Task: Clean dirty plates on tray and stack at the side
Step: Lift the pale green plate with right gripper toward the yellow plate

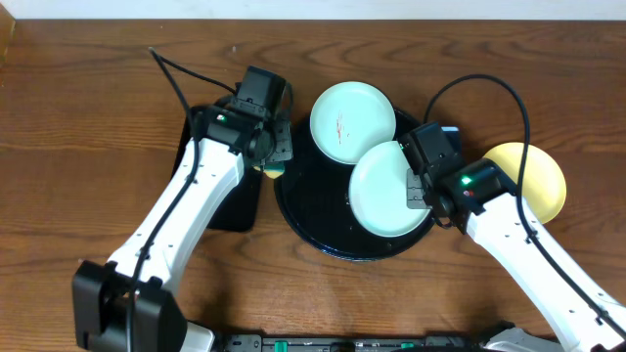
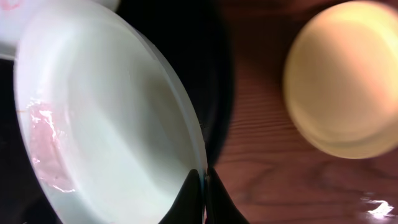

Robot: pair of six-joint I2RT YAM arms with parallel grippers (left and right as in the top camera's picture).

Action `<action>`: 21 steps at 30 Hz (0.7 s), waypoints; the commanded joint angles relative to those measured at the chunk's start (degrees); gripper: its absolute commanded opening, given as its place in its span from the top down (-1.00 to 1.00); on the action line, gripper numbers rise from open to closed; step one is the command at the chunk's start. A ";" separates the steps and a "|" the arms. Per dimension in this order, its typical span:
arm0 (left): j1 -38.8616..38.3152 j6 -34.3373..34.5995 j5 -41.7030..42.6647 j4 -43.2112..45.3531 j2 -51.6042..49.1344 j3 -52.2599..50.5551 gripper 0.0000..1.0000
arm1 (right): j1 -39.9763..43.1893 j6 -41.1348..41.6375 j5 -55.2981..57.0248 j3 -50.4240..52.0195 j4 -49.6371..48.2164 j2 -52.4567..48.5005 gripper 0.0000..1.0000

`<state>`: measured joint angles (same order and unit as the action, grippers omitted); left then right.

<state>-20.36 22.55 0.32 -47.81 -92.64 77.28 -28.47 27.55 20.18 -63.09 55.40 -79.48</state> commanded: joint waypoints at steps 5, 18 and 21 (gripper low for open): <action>0.04 -0.44 3.37 -0.13 -2.86 -0.35 0.85 | -1.70 -1.36 18.10 0.09 1.22 0.90 0.98; 0.04 -0.46 3.34 -0.11 -2.89 -0.35 0.85 | -7.50 -2.14 34.34 0.07 1.07 0.90 0.98; 0.04 -0.44 3.34 -0.13 -2.89 -0.35 0.85 | -8.94 -2.14 40.83 0.07 0.74 0.90 0.98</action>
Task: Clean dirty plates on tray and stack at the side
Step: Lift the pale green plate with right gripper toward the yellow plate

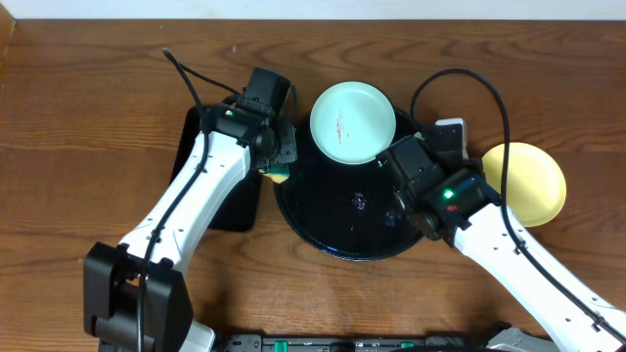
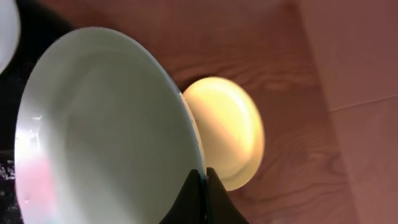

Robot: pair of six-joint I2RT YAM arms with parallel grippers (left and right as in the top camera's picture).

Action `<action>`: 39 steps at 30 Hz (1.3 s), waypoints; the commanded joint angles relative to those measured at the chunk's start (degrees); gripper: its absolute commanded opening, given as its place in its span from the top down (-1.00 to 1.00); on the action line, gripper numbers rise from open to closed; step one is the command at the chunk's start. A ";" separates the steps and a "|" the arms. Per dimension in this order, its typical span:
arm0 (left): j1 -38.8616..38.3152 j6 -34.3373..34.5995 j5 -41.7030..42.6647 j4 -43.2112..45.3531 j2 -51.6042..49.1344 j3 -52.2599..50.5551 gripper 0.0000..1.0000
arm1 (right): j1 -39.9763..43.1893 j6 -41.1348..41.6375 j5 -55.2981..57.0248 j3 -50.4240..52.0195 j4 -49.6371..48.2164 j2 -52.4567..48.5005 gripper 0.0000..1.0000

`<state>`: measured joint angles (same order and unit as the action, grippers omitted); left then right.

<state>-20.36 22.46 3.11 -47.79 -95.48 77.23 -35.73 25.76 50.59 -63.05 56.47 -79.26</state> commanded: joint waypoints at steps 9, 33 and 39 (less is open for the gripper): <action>0.04 -0.35 0.55 -0.13 -0.04 -0.31 0.85 | -9.55 -2.67 31.63 0.02 -4.07 0.68 0.98; 0.04 -0.37 0.52 -0.15 -0.04 -0.31 0.85 | -0.17 0.57 -8.68 0.02 -6.95 0.68 0.98; 0.04 -0.37 0.52 -0.15 -0.04 -0.31 0.85 | 9.05 0.28 -28.13 0.02 -6.32 0.98 0.98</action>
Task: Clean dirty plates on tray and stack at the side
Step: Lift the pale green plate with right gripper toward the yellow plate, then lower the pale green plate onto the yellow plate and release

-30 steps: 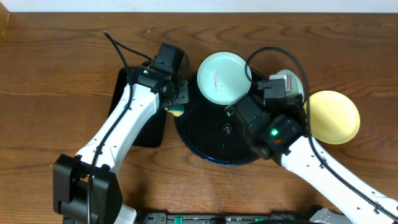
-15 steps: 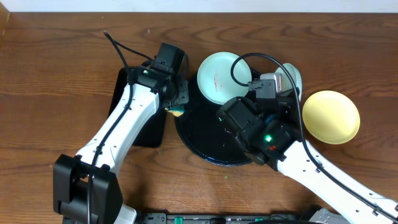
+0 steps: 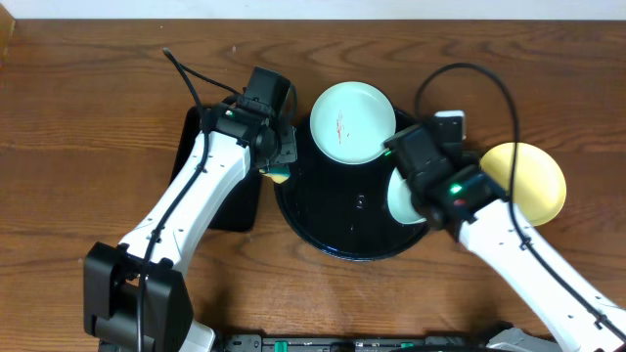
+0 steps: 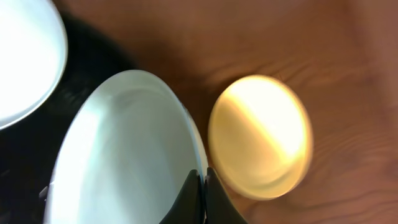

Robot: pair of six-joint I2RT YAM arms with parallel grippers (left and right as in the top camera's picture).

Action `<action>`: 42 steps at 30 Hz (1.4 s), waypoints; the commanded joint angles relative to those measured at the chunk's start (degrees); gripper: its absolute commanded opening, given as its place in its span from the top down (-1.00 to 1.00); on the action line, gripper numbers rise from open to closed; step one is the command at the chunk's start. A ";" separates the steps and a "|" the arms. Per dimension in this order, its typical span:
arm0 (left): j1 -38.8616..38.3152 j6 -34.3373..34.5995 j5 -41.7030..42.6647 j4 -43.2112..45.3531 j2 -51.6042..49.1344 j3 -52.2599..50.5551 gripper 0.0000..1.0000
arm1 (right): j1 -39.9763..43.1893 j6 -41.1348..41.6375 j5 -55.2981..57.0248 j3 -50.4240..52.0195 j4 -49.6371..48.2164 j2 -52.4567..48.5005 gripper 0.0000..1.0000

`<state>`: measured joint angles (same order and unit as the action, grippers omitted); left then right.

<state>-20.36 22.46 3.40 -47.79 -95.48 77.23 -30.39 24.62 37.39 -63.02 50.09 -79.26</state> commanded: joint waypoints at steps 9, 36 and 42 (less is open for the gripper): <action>0.04 -0.37 0.24 -0.15 -0.04 -0.31 0.85 | 20.28 -1.62 -39.93 0.00 1.64 1.27 0.98; 0.04 -0.37 0.24 0.11 -0.04 -0.31 0.85 | 30.03 -5.44 -40.15 0.09 8.61 -12.52 0.38; 0.04 -0.37 0.24 0.13 -0.04 -0.31 0.85 | 30.73 -5.38 -38.73 0.11 8.66 -13.00 0.36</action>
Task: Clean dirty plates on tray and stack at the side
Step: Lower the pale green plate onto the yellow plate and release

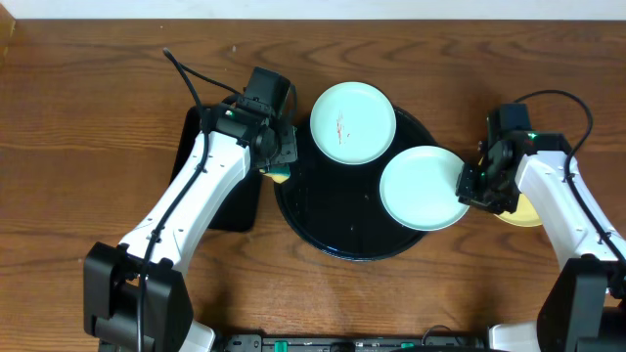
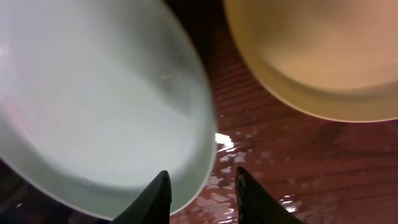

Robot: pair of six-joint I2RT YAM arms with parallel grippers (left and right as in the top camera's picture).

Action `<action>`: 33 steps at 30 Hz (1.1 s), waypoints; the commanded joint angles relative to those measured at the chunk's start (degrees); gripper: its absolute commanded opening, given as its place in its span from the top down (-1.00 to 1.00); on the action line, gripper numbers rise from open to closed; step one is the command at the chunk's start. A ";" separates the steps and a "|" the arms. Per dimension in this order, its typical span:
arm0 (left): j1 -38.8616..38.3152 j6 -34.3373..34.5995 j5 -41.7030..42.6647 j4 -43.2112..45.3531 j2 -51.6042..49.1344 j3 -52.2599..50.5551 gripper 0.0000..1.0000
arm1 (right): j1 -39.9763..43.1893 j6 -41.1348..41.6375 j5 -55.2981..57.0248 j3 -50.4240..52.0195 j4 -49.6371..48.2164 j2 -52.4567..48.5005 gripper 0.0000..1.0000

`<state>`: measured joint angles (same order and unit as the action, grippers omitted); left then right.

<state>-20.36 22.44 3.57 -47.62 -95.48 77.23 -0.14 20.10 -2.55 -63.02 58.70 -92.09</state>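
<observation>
A pale green plate (image 1: 421, 188) (image 2: 93, 93) lies flat, overhanging the right rim of the round black tray (image 1: 323, 225). My right gripper (image 1: 477, 186) (image 2: 202, 186) is open, one finger over the plate's rim and the other over the wet wood. Another pale green plate (image 1: 353, 122), marked with a red streak, rests on the tray's far side. The yellow plate (image 1: 515, 214) (image 2: 323, 56) sits on the table, mostly under my right arm. At the tray's left edge my left gripper (image 1: 277, 149) is shut on a yellow-green sponge (image 1: 279, 177).
A black rectangular mat (image 1: 235, 210) lies under my left arm, left of the tray. Water drops shine on the wood (image 2: 267, 168) between the two plates. Cables trail from both arms over the far half of the table.
The right gripper held the pale green plate tilted by its rim over the tray's right side. Now the plate lies flat, the jaws are open, and the arm is further right. The left arm is unchanged.
The right gripper first was shut on the rim of the plate lying on the tray. Then the plate stood lifted on edge under the arm, then tilted nearer the yellow plate. Now it lies flat at the tray's right rim, let go. The left gripper kept its sponge beside the tray.
</observation>
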 commanded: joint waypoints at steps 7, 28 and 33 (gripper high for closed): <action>0.04 -0.35 0.07 0.15 -0.04 -0.31 0.85 | 0.44 -0.83 1.73 0.61 -0.15 -0.17 0.42; 0.04 -0.37 0.04 0.17 -0.04 -0.31 0.85 | 0.15 0.87 2.01 6.78 -7.58 -0.17 0.58; 0.04 -0.37 0.04 0.15 -0.04 -0.31 0.85 | -0.33 0.87 0.98 8.90 -9.97 -0.17 0.77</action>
<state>-20.36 22.44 3.57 -47.55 -95.48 77.23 -0.12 20.40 -1.15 -55.44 49.43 -92.18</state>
